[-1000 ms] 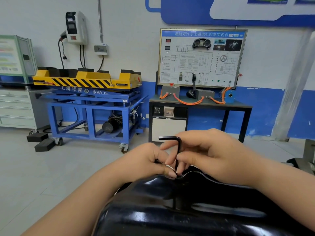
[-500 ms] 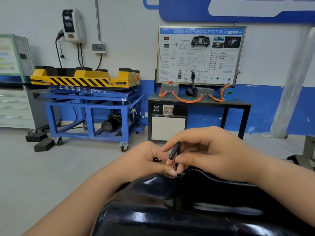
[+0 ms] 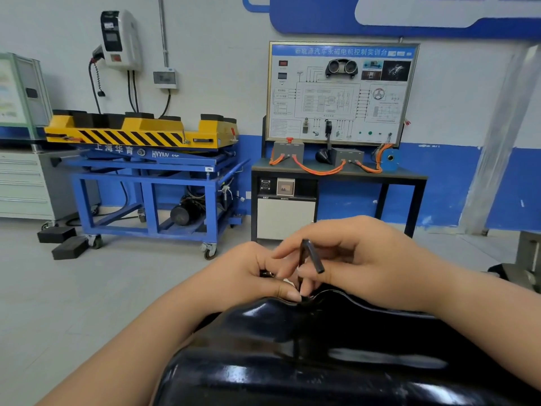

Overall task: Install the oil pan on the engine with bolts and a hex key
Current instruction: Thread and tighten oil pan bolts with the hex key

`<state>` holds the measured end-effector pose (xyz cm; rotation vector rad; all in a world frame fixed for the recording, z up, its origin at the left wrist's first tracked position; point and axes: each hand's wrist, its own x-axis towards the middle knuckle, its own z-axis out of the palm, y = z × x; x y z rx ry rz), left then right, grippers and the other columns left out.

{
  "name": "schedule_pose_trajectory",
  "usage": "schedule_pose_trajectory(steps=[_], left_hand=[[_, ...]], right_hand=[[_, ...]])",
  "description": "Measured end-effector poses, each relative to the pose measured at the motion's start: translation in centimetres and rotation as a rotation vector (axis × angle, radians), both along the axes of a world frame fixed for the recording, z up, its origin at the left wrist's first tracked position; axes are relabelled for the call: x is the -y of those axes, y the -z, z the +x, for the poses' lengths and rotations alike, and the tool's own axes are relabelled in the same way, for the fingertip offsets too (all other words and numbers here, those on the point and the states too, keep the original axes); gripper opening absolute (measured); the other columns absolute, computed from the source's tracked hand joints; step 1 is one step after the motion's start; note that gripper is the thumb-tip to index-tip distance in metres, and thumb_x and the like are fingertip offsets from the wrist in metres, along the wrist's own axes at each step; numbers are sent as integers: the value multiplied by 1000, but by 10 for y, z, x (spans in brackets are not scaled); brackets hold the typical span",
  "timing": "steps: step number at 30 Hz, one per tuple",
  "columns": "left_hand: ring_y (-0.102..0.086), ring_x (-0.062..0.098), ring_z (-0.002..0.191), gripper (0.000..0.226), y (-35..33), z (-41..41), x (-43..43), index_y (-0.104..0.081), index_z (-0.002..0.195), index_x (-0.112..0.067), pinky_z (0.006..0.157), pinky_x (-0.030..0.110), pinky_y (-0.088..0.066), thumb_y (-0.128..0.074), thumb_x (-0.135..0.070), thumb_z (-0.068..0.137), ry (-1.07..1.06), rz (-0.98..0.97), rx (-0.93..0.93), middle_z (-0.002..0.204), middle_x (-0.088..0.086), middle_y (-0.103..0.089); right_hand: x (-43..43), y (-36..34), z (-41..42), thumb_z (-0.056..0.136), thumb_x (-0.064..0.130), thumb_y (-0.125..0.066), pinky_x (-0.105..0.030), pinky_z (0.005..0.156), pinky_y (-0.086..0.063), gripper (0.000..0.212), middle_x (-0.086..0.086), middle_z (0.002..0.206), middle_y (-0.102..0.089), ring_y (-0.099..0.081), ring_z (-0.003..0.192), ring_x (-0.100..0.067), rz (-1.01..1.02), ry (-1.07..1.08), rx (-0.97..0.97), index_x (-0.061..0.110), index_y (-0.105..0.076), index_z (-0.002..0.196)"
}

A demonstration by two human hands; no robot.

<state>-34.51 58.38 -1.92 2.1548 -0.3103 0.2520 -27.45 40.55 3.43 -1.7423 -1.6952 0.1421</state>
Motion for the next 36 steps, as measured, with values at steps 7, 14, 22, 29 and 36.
schedule_pose_trajectory(steps=[7,14,22,29,36], left_hand=[[-47,5,56,24,0,0,3,-66,57,-49,60,14,-41,-78,-29,65,-24,16,74,58,3,-56],[-59,-5,64,14,-1,-1,3,-74,70,-19,67,9,-44,-73,-6,73,5,-13,47,63,-13,-67],[-59,-4,62,15,0,-3,6,-76,69,-32,63,9,-44,-75,-17,68,-15,-77,49,65,-13,-68],[-60,-5,66,20,-1,-2,6,-72,64,-41,69,10,-44,-75,-21,69,-23,-32,70,65,-14,-68],[-54,5,62,17,2,-1,3,-70,60,-34,68,14,-44,-77,-22,70,-41,14,86,64,7,-61]], right_hand=[[-4,1,2,79,9,-73,-28,64,-53,7,0,67,-66,-63,58,-11,51,84,117,3,-69,79],[0,-1,1,86,0,-64,-31,72,-55,18,6,89,-71,-67,66,-12,12,30,51,12,-69,98],[-3,0,5,74,18,-77,-22,60,-53,15,11,64,-68,-65,54,-6,38,103,52,4,-72,77],[-1,-2,1,83,5,-69,-31,75,-56,12,2,86,-72,-70,72,-14,-9,51,-11,11,-71,93],[-2,-2,4,85,8,-67,-19,73,-52,10,15,69,-71,-68,68,-5,-17,80,75,14,-74,88]])
